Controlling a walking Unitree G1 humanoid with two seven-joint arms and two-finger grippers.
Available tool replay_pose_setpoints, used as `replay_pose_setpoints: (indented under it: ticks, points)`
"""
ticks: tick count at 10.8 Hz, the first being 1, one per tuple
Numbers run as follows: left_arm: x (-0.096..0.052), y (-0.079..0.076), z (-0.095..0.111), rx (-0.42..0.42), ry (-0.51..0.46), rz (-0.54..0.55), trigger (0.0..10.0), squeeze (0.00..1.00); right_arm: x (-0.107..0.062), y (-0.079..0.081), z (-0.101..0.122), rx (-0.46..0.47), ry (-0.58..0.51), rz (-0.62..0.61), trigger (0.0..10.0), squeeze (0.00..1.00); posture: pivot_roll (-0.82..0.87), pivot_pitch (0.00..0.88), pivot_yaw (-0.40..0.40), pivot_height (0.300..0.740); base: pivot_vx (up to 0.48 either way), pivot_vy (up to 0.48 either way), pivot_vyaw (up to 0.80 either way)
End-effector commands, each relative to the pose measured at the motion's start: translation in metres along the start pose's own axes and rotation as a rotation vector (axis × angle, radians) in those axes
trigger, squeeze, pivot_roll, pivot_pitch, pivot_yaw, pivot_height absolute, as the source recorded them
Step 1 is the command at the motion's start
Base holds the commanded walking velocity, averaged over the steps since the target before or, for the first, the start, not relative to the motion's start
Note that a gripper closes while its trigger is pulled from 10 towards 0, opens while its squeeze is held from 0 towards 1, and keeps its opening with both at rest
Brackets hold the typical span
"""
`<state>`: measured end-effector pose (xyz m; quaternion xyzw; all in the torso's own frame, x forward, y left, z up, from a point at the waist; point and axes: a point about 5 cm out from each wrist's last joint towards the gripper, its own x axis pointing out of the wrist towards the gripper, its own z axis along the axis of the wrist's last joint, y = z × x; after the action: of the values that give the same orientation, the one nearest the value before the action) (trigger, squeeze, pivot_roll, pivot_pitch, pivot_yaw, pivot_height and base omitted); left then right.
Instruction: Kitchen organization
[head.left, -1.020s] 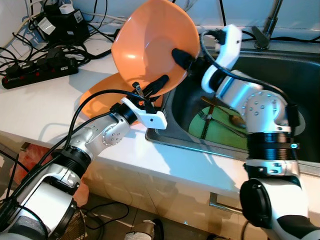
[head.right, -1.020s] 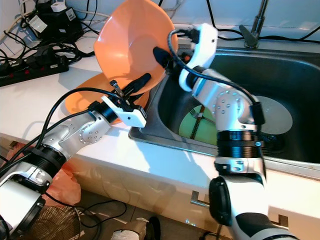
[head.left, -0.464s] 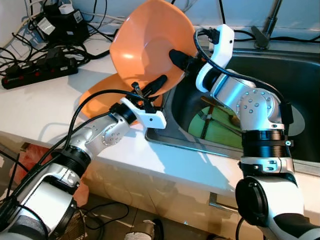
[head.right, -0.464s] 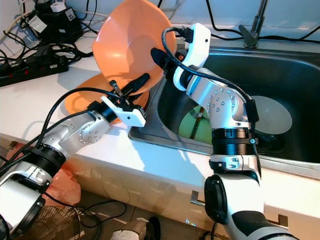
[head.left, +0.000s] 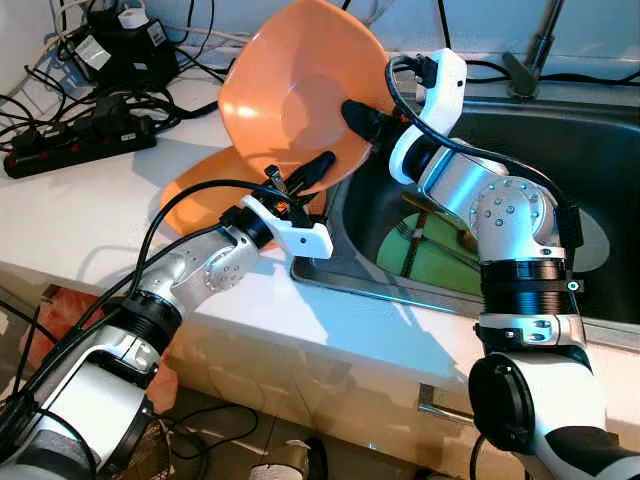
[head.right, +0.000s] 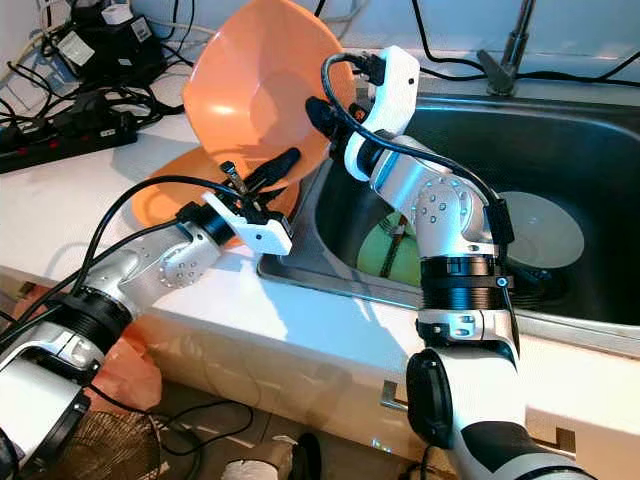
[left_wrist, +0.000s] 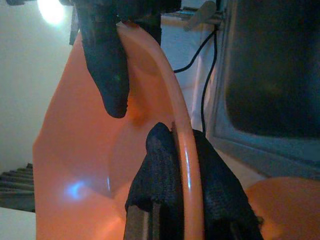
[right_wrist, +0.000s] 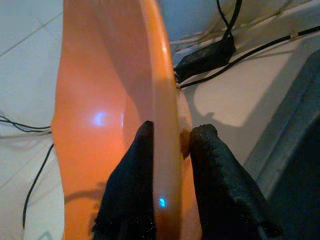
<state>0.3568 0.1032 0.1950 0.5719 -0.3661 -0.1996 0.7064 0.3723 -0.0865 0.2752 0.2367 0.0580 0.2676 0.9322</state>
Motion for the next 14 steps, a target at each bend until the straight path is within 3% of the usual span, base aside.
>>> replay_pose_setpoints:
  ticks: [1,5,7,8,9,10,14]
  points:
    - [0.000,0.002,0.004,-0.017,-0.037,0.028,0.0,0.00,0.000,-0.001,0.004,-0.001,-0.012,-0.003,0.0,0.00,0.15,0.106,0.128,0.740,0.000,0.000,0.00]
    - [0.000,0.003,0.005,-0.002,-0.044,0.038,0.0,0.00,0.000,-0.002,0.002,-0.002,-0.005,-0.010,0.0,0.00,0.15,0.109,0.125,0.740,0.000,0.000,0.00]
    - [0.000,0.005,0.003,0.008,-0.039,0.044,0.8,0.00,0.000,-0.002,0.001,-0.006,0.002,-0.013,0.0,0.00,0.14,0.109,0.124,0.740,0.000,0.000,0.00]
    - [0.000,0.004,0.003,0.009,-0.035,0.046,3.3,0.00,0.000,-0.002,0.002,-0.003,-0.003,-0.011,0.0,0.00,0.14,0.109,0.123,0.740,0.000,0.000,0.00]
    - [0.000,0.005,0.002,0.004,-0.024,0.061,10.0,0.00,0.001,-0.002,0.003,0.001,-0.007,-0.007,0.0,0.00,0.14,0.109,0.121,0.740,0.000,0.000,0.00]
    - [0.001,0.008,0.001,0.005,-0.020,0.080,10.0,1.00,0.001,-0.001,0.004,0.005,-0.013,-0.002,0.0,0.00,0.14,0.108,0.120,0.740,0.000,0.000,0.00]
    - [0.001,0.013,0.001,0.010,-0.029,0.109,10.0,1.00,0.002,0.001,0.007,0.027,-0.033,0.015,0.0,0.00,0.14,0.108,0.120,0.740,0.000,0.000,0.00]
